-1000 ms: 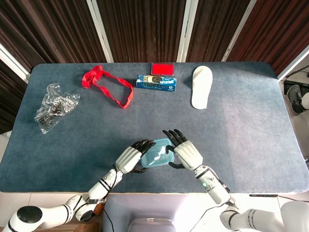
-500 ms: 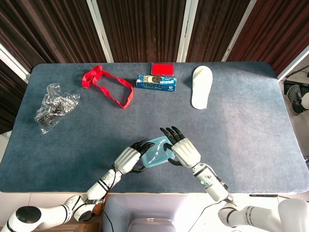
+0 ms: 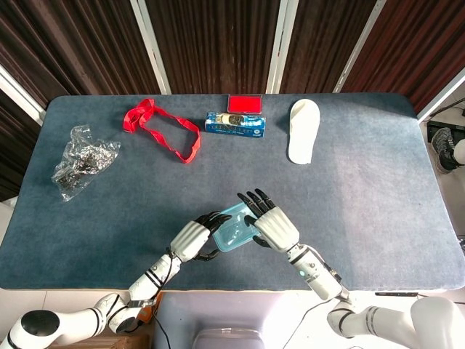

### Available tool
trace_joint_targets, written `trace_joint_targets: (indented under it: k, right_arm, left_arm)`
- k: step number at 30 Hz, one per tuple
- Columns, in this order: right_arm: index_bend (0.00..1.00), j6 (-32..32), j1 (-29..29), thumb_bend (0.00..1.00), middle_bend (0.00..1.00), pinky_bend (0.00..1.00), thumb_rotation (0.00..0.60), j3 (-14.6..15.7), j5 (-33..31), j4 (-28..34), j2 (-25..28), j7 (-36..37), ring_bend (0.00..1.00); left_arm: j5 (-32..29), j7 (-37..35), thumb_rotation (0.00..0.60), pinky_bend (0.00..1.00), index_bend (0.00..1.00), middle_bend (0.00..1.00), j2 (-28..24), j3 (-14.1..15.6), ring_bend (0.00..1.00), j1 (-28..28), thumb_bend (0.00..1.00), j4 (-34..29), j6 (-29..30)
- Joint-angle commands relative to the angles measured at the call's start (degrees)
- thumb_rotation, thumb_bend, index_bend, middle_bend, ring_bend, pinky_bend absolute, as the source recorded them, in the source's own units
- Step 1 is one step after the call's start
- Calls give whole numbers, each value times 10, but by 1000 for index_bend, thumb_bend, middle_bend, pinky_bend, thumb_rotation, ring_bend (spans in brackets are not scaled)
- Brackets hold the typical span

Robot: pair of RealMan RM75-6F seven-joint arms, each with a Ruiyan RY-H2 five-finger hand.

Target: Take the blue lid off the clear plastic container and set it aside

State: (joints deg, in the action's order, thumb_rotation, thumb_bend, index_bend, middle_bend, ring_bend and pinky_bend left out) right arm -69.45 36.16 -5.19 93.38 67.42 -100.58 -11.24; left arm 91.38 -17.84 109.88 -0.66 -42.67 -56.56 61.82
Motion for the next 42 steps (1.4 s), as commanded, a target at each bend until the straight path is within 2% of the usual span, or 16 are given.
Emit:
trace_joint_targets:
  k: [1,15,33,42]
  right_arm:
    - [640,-12,5,481,135,0,600,4,15,-18,-5,-13,0]
    - [648,-43,19,595,140,0,600,13,49,-85,-24,-38,0]
    - [648,-75,37,620,140,0,600,10,57,-201,-67,0,0]
    - [662,-81,38,622,148,0,600,16,55,-212,-75,14,0]
  left_arm:
    - [1,-2,600,549,0,516,-1,1,357,1,307,1,1]
    - [2,-12,600,557,0,523,-6,2,365,2,308,4,5]
    - [7,-27,600,568,0,531,-14,6,375,3,308,8,9]
    - [9,-26,600,567,0,531,-13,7,375,6,307,11,15]
